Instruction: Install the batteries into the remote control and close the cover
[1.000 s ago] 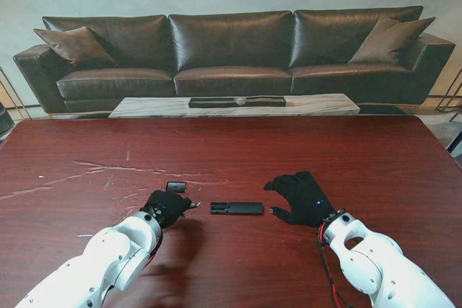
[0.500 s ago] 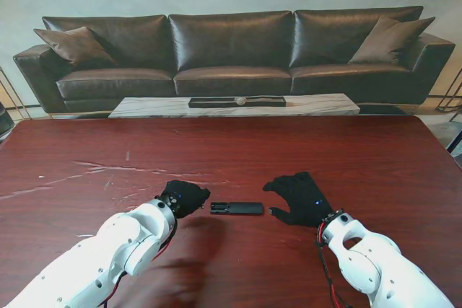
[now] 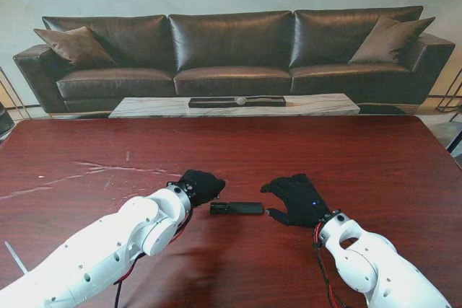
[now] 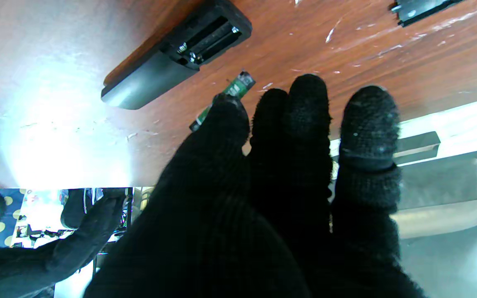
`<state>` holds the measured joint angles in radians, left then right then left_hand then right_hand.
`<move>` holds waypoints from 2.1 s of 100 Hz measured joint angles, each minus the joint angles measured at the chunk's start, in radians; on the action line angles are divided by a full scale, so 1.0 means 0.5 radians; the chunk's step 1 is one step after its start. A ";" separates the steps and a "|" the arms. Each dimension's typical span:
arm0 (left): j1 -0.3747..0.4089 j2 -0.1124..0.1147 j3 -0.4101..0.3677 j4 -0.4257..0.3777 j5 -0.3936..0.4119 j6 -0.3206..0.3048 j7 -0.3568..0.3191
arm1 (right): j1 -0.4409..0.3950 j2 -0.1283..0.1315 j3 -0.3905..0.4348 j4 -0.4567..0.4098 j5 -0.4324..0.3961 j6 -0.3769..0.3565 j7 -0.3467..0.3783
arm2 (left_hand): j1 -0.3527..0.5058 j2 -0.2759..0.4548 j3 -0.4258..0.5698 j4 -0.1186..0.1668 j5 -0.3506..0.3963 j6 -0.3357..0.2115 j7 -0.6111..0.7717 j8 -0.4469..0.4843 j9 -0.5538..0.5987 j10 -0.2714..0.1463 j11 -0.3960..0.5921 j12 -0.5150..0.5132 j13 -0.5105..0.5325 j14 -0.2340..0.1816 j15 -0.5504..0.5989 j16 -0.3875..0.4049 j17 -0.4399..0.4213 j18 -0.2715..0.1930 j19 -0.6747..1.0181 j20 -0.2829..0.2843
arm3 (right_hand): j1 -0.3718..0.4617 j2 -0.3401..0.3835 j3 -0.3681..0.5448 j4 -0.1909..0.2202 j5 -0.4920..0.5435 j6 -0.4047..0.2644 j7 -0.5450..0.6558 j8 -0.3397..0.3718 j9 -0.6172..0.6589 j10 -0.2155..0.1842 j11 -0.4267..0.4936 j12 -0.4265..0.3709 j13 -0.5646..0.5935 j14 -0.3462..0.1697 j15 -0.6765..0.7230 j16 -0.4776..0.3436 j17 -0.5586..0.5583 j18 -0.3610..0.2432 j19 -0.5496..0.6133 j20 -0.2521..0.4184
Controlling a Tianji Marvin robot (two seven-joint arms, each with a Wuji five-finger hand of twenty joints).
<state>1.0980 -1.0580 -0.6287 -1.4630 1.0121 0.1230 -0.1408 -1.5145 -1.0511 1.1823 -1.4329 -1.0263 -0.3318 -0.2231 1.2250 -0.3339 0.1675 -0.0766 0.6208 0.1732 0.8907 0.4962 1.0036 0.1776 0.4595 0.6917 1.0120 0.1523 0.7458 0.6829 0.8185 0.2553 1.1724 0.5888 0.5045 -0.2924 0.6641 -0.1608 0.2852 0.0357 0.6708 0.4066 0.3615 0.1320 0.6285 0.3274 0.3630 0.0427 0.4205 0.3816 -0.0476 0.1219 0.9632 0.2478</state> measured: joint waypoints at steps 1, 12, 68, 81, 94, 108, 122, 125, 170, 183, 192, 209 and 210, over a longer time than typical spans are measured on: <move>-0.006 -0.002 0.006 0.005 -0.007 0.003 0.000 | 0.002 0.000 -0.003 0.002 0.001 0.002 0.002 | 0.000 0.000 0.000 0.000 0.000 0.000 0.000 0.000 0.000 0.000 0.000 0.000 0.000 0.000 0.000 0.000 0.000 0.000 0.000 0.000 | 0.000 0.000 0.000 0.000 0.000 0.000 0.000 0.000 0.000 0.000 0.000 0.000 0.000 0.000 0.000 0.000 0.000 0.000 0.000 0.000; -0.069 -0.019 0.086 0.064 -0.074 0.035 0.013 | 0.020 -0.001 -0.027 0.020 0.023 0.017 0.017 | 0.000 0.000 0.000 0.000 0.000 0.001 0.000 0.000 0.000 0.000 0.000 0.000 0.000 0.000 0.000 0.000 0.000 0.000 0.000 0.000 | 0.000 0.000 0.000 0.000 0.000 0.000 0.000 0.000 0.000 0.000 0.000 0.000 0.000 0.000 0.000 0.000 0.000 0.000 0.000 0.000; -0.237 -0.096 0.311 0.226 -0.260 0.145 0.038 | 0.033 -0.006 -0.043 0.042 0.040 0.033 0.032 | 0.001 0.000 0.000 0.000 0.001 0.015 0.000 0.019 0.000 0.000 0.002 0.000 0.000 0.000 0.000 0.001 0.000 0.000 0.000 0.001 | 0.000 0.000 0.000 0.000 0.000 0.000 0.000 0.000 0.000 0.000 0.000 0.000 0.000 0.000 0.000 0.000 0.000 0.000 -0.003 -0.001; -0.275 -0.111 0.370 0.269 -0.299 0.162 0.051 | 0.036 -0.006 -0.047 0.045 0.040 0.033 0.032 | 0.001 0.001 0.000 0.000 0.002 0.016 0.000 0.019 0.000 0.000 0.003 0.000 0.000 0.000 0.000 0.002 0.000 0.000 0.000 0.001 | 0.000 0.000 0.000 0.000 0.000 0.000 0.000 0.000 0.000 0.000 0.000 0.000 0.000 0.000 0.000 0.000 0.000 0.000 -0.004 -0.001; -0.314 -0.130 0.418 0.320 -0.336 0.168 0.052 | 0.038 -0.006 -0.049 0.046 0.047 0.033 0.032 | 0.001 0.001 0.000 0.000 0.002 0.016 0.000 0.020 0.000 0.000 0.004 0.000 0.000 0.000 0.000 0.002 0.000 0.000 0.000 0.001 | 0.000 0.000 0.000 0.000 0.000 0.000 0.000 0.000 0.000 0.000 0.000 0.000 0.000 0.000 0.000 0.000 0.000 0.000 -0.004 -0.001; -0.367 -0.150 0.493 0.387 -0.354 0.189 0.061 | 0.040 -0.006 -0.052 0.046 0.050 0.032 0.039 | 0.001 0.001 0.000 0.000 0.002 0.016 0.000 0.020 0.000 0.000 0.004 0.000 0.000 0.000 0.000 0.003 0.000 0.000 0.000 0.001 | 0.000 0.000 0.000 0.000 0.000 0.000 0.000 0.000 0.000 0.000 0.000 0.000 0.000 0.000 0.000 0.000 0.000 0.000 -0.004 -0.001; -0.390 -0.160 0.521 0.418 -0.373 0.213 0.050 | 0.043 -0.007 -0.055 0.048 0.050 0.030 0.040 | 0.001 0.001 0.000 0.000 0.022 0.019 0.000 0.020 0.000 0.000 0.004 0.000 0.000 0.000 0.000 0.003 0.000 0.000 0.000 0.001 | 0.000 0.000 0.000 0.000 0.000 0.000 0.000 0.000 0.000 0.000 0.000 0.000 0.000 0.000 0.000 0.000 0.000 0.000 -0.005 -0.001; -0.394 -0.161 0.526 0.423 -0.374 0.215 0.048 | 0.043 -0.007 -0.055 0.049 0.050 0.030 0.040 | 0.001 0.001 0.000 0.000 0.022 0.019 0.000 0.020 0.000 0.000 0.004 0.000 0.000 0.000 0.000 0.003 0.000 0.000 0.000 0.001 | 0.000 0.000 0.000 0.000 0.000 0.000 0.000 0.000 0.000 0.000 0.000 0.000 0.000 0.000 0.000 0.000 0.000 0.000 -0.005 -0.001; -0.432 -0.176 0.586 0.457 -0.405 0.238 0.026 | 0.044 -0.008 -0.055 0.050 0.058 0.029 0.040 | 0.002 0.031 0.000 0.000 0.022 0.011 0.000 0.020 0.000 -0.001 0.004 -0.008 -0.004 0.000 0.000 0.003 -0.026 0.000 -0.004 0.001 | 0.000 0.000 0.000 0.000 0.000 0.000 0.000 0.000 0.000 0.000 0.000 0.000 0.000 0.000 0.000 0.000 0.000 0.000 -0.005 -0.001; -0.438 -0.177 0.603 0.454 -0.409 0.262 -0.006 | 0.044 -0.008 -0.055 0.050 0.060 0.029 0.040 | 0.003 0.057 -0.071 0.001 -0.002 -0.028 -0.043 0.029 -0.032 -0.003 0.004 0.021 -0.065 0.000 -0.004 0.011 -0.118 0.005 -0.023 0.002 | 0.000 0.000 0.000 0.000 0.000 0.000 0.000 0.000 0.000 0.000 0.000 0.000 0.000 0.000 0.000 0.000 0.000 0.000 -0.006 -0.001; -0.440 -0.177 0.608 0.452 -0.414 0.276 -0.020 | 0.044 -0.008 -0.055 0.050 0.061 0.029 0.043 | 0.003 0.082 -0.119 0.001 -0.012 -0.025 -0.046 0.054 -0.057 -0.003 0.004 0.065 -0.115 0.000 -0.005 0.025 -0.159 0.022 -0.024 0.003 | 0.000 0.000 0.000 0.000 0.000 0.000 0.000 0.000 0.000 0.000 0.000 0.000 0.000 0.000 0.000 0.000 0.000 0.000 -0.009 -0.001; -0.447 -0.175 0.625 0.448 -0.414 0.302 -0.040 | 0.044 -0.008 -0.060 0.050 0.065 0.029 0.049 | 0.004 0.100 -0.122 0.002 -0.058 -0.021 -0.071 0.080 -0.129 -0.003 0.025 0.102 -0.170 0.000 -0.007 0.026 -0.212 0.025 -0.024 0.026 | 0.000 0.000 0.000 0.000 0.000 0.000 0.000 0.000 0.000 0.000 0.000 0.000 0.000 0.000 0.000 0.000 0.000 0.000 -0.017 -0.001; -0.447 -0.175 0.626 0.447 -0.414 0.303 -0.041 | 0.045 -0.008 -0.060 0.050 0.065 0.029 0.049 | 0.004 0.100 -0.123 0.002 -0.060 -0.020 -0.073 0.080 -0.134 -0.003 0.025 0.104 -0.187 0.000 -0.008 0.026 -0.222 0.025 -0.024 0.026 | 0.000 0.000 0.000 0.000 0.000 0.000 0.000 0.000 0.000 0.000 0.000 0.000 0.000 0.000 0.000 0.000 0.000 0.000 -0.018 -0.001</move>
<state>0.8745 -1.1454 -0.3159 -1.2393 0.8050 0.2747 -0.1615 -1.4922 -1.0550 1.1524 -1.4078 -0.9937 -0.3173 -0.1985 1.2267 -0.2839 0.1063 -0.0756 0.5909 0.1630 0.8540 0.5363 0.9367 0.1762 0.4722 0.7437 0.9187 0.1522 0.7418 0.6957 0.7076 0.2677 1.1606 0.6020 0.5046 -0.2922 0.6641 -0.1606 0.2852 0.0358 0.6708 0.4066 0.3613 0.1320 0.6284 0.3272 0.3630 0.0427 0.4205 0.3816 -0.0476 0.1219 0.9544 0.2474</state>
